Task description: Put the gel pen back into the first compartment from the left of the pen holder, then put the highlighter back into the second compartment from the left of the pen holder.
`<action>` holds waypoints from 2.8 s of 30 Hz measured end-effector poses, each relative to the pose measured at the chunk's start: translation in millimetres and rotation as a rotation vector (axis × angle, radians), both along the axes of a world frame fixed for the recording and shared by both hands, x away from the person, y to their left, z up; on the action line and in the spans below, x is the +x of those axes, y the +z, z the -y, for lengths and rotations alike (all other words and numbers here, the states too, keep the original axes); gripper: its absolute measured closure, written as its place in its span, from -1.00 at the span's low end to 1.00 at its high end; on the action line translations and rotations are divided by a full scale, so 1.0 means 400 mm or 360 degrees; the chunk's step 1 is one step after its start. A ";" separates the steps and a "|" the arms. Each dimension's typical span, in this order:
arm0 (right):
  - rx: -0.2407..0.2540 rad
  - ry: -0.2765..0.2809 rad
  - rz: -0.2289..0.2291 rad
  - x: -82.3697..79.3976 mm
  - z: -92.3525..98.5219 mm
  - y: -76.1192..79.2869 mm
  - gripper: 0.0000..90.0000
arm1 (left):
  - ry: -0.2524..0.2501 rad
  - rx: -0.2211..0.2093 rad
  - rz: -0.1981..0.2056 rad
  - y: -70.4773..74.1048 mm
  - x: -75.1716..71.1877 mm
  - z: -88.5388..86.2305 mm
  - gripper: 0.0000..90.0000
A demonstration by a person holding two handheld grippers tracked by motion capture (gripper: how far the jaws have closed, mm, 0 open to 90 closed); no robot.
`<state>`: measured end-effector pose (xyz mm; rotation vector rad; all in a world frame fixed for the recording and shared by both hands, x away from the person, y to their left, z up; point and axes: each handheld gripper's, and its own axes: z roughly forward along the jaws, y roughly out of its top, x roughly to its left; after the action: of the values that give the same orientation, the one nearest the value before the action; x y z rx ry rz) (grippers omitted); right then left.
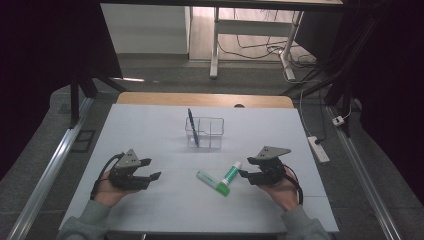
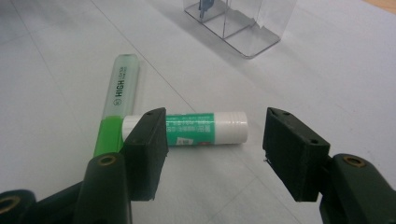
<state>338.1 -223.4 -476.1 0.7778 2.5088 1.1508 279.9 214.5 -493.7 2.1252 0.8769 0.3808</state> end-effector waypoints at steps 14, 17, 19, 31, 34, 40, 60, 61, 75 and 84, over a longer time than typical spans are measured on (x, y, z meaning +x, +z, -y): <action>-0.0001 -0.0028 -0.0006 -0.005 0.020 0.000 -0.11 | -0.0104 0.0087 0.0001 -0.001 0.021 0.045 -0.16; -0.0005 -0.0030 -0.0012 -0.004 0.022 -0.002 -0.12 | -0.0117 0.0092 0.0002 0.000 0.023 0.051 -0.16; -0.0004 -0.0028 -0.0016 -0.004 0.021 -0.004 -0.12 | -0.0124 0.0093 0.0004 0.000 0.024 0.052 -0.16; -0.0035 0.0081 -0.0049 -0.019 -0.035 0.019 -0.13 | -0.0111 0.0081 -0.0016 0.000 0.017 0.042 -0.16; -0.0071 0.0130 -0.0093 -0.019 -0.062 0.018 -0.15 | -0.0118 0.0088 -0.0021 -0.001 0.016 0.043 -0.16; -0.0151 0.0185 -0.0190 -0.011 -0.116 0.002 -0.15 | -0.0116 0.0077 -0.0020 0.000 0.016 0.041 -0.17; -0.0414 0.0284 -0.0314 0.004 -0.264 -0.029 -0.06 | -0.0110 0.0063 -0.0023 0.001 0.015 0.033 -0.17; -0.0434 0.0276 -0.0323 0.004 -0.271 -0.031 -0.06 | -0.0110 0.0061 -0.0022 0.001 0.015 0.033 -0.17; -0.0604 0.0201 -0.0415 0.014 -0.326 -0.061 0.06 | -0.0119 0.0043 -0.0024 0.003 0.014 0.030 -0.17; -0.0654 0.0194 -0.0427 0.009 -0.334 -0.067 0.11 | -0.0119 0.0029 -0.0025 0.004 0.014 0.026 -0.17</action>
<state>341.5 -89.9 -503.1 0.7102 2.9102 0.5532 285.6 204.3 -492.3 2.1736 0.8031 0.3348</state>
